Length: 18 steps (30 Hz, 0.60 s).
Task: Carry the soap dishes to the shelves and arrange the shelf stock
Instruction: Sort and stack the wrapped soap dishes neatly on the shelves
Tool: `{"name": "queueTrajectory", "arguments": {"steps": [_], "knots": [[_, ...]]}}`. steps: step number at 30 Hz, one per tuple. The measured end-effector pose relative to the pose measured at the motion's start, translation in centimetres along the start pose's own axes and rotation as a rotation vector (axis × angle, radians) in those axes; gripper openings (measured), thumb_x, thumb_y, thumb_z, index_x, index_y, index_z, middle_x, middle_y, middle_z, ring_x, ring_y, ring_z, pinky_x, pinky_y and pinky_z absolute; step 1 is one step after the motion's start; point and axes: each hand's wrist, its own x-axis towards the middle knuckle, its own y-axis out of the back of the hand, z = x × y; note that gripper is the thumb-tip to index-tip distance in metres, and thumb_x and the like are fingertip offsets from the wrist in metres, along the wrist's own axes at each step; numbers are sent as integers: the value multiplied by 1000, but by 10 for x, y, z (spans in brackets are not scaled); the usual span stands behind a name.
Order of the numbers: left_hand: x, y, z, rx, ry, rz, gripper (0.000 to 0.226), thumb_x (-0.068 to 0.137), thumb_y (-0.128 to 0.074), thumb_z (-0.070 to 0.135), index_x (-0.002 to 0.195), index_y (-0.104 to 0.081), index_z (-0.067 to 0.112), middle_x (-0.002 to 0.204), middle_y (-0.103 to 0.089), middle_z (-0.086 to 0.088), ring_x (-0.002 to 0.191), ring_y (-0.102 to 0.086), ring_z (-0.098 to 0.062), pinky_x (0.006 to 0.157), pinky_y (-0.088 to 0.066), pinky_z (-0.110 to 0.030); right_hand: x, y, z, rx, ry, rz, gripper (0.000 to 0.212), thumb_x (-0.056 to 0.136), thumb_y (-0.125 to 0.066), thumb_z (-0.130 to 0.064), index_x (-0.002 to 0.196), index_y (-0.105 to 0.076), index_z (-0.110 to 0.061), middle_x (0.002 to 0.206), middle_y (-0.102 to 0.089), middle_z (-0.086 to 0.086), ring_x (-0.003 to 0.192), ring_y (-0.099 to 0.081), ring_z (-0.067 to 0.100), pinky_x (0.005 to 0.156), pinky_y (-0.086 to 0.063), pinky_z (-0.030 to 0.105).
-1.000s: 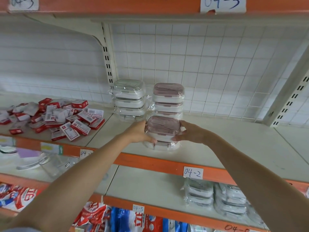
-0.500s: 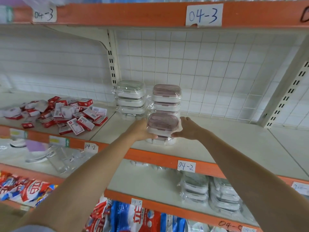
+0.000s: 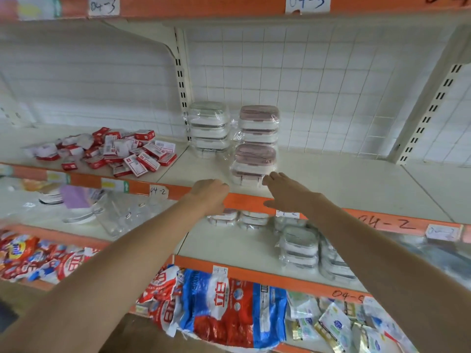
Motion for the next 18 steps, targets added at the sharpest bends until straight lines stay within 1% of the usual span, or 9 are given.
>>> {"name": "queueTrajectory", "arguments": {"steps": [3,5,7,9,10,14,18], "knots": [[-23,-24,-2,2,-27,-27,35,94,-49,23,125,-53,7,127,-53,-13,118,-53,-33,88,-46,-37,-15,-20,-30,19,21,16,53,92,-57,-31,134,-38,-5,132,-42,10,125,-40,26,99,-35,34],[-43,-43,-9,-25,-54,-80,41,91,-52,21,129,-51,6,128,-54,-14,114,-56,-33,86,-48,-38,-25,-40,-52,42,1,-31,54,93,-55,-32,135,-36,-4,134,-40,10,126,-39,27,98,-38,36],[-62,-65,-17,-78,-67,-118,42,89,-54,20,127,-51,3,126,-54,-14,109,-58,-32,85,-51,-39,-35,-64,-73,45,-8,-103,59,93,-55,-36,139,-34,-5,139,-37,10,129,-37,27,102,-39,40],[-78,-83,-22,-127,-60,-133,34,90,-55,20,119,-51,2,122,-54,-12,108,-56,-31,84,-49,-39,-44,-89,-90,81,-25,-151,61,93,-56,-37,141,-33,-7,142,-35,10,132,-35,27,105,-37,42],[-85,-91,-24,-153,-53,-137,34,90,-55,21,118,-51,2,122,-53,-12,109,-55,-31,84,-47,-38,-48,-100,-97,109,-36,-168,62,92,-56,-36,142,-31,-8,143,-35,10,133,-34,27,105,-37,42],[-100,-127,-23,-247,-14,-156,37,91,-56,23,121,-48,2,123,-50,-13,113,-52,-30,86,-45,-39,-55,-134,-116,179,-66,-221,66,93,-56,-35,146,-26,-8,146,-32,10,135,-31,27,108,-33,38],[-92,-155,-27,-360,36,-144,38,90,-57,23,120,-47,2,121,-49,-13,110,-52,-29,79,-43,-36,-39,-159,-120,211,-96,-223,69,93,-55,-38,147,-24,-8,147,-32,10,135,-31,27,107,-32,37]]}}
